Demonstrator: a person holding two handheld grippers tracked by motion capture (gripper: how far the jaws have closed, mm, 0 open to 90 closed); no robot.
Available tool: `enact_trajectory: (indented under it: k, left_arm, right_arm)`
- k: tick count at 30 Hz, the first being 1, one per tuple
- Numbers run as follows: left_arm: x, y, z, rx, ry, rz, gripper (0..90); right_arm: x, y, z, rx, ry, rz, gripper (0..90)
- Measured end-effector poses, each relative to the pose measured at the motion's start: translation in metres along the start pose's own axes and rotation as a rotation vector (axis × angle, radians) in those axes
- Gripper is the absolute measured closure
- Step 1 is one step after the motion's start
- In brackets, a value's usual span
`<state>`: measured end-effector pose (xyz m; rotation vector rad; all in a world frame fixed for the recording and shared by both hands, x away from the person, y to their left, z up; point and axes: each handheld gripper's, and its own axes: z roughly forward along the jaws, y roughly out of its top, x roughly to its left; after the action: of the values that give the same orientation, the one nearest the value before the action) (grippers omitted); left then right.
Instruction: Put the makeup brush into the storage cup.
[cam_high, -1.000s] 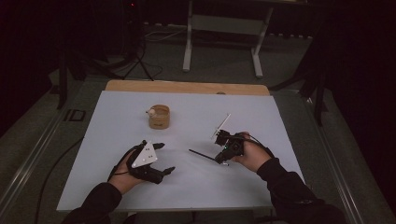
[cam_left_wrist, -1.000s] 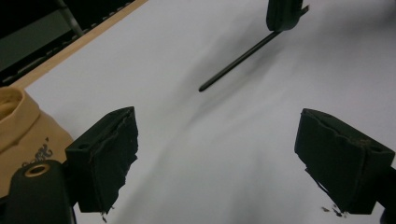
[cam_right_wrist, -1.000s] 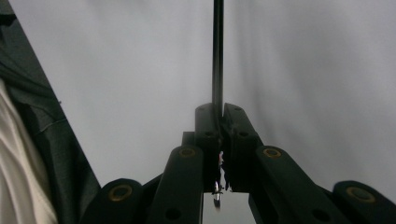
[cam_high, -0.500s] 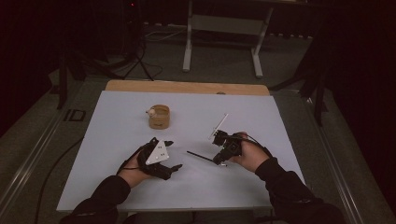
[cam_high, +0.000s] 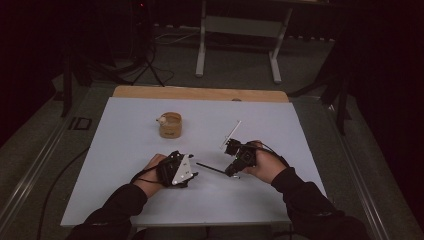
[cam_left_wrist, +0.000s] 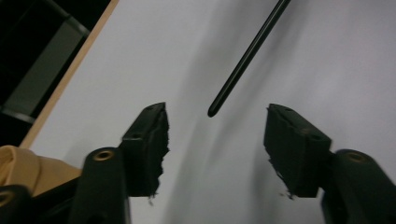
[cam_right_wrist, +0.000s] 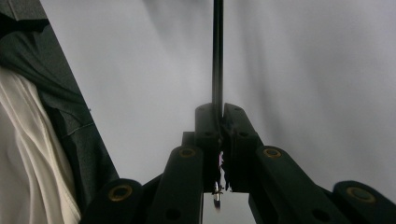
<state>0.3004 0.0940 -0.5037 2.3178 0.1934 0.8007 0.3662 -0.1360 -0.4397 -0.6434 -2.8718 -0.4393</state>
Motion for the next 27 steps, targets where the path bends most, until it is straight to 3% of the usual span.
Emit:
enact_trajectory:
  k: [7,12,16,18,19,25,27]
  left_arm:
    - [-0.002,0.0,0.003,0.02,0.044,0.081,51.4]
    - [-0.003,-0.002,0.006,0.011,0.024,0.132,59.3]
    - [-0.006,-0.003,0.01,0.024,0.02,0.162,64.2]
    - [-0.006,-0.002,0.01,0.051,0.019,0.201,65.3]
    - [-0.007,-0.002,0.011,0.038,0.018,0.189,66.0]
    - [-0.006,0.001,0.012,0.06,0.019,0.301,74.7]
    - [-0.006,0.001,0.012,0.061,0.02,0.314,77.0]
  right_arm:
    - [0.001,0.002,0.001,-0.002,0.013,0.003,85.6]
    - [0.003,0.004,0.001,-0.007,0.027,-0.005,85.6]
    - [0.005,0.006,0.001,0.002,0.023,-0.01,85.6]
    - [0.005,0.007,0.002,0.004,0.028,-0.012,85.6]
    - [0.005,0.007,0.002,0.004,0.024,-0.015,85.6]
    - [0.004,0.009,0.004,0.014,0.027,-0.011,85.6]
    - [0.004,0.009,0.005,0.012,0.027,-0.01,85.6]
